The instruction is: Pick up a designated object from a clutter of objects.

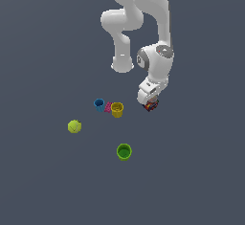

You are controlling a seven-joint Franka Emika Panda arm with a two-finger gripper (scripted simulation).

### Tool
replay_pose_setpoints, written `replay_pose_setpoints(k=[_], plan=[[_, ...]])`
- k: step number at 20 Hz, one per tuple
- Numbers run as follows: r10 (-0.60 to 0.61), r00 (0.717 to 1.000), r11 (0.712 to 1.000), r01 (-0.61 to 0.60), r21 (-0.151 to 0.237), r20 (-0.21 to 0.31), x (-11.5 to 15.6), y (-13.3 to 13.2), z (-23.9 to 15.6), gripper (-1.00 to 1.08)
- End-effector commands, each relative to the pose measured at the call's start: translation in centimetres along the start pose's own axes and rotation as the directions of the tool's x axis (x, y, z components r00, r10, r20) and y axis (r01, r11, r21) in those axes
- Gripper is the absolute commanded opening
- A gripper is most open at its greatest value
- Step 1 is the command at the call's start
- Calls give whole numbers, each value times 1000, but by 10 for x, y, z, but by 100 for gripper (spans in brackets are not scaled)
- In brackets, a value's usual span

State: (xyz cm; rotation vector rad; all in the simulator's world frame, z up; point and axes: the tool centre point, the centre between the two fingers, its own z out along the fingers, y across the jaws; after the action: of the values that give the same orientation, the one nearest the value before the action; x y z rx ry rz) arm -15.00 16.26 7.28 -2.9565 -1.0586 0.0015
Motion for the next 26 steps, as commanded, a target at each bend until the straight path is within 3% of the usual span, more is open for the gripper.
replay_pose_setpoints(k=[1, 7, 8, 26], plan=[[-1, 1000, 1000, 1, 0, -1, 0, 0, 8, 100], [-1, 1000, 1000, 1, -1, 0, 0, 0, 15, 100], [-1, 1000, 1000, 1, -1, 0, 0, 0, 15, -100], [-1, 1000, 1000, 1, -2, -1, -3, 10, 3, -100]])
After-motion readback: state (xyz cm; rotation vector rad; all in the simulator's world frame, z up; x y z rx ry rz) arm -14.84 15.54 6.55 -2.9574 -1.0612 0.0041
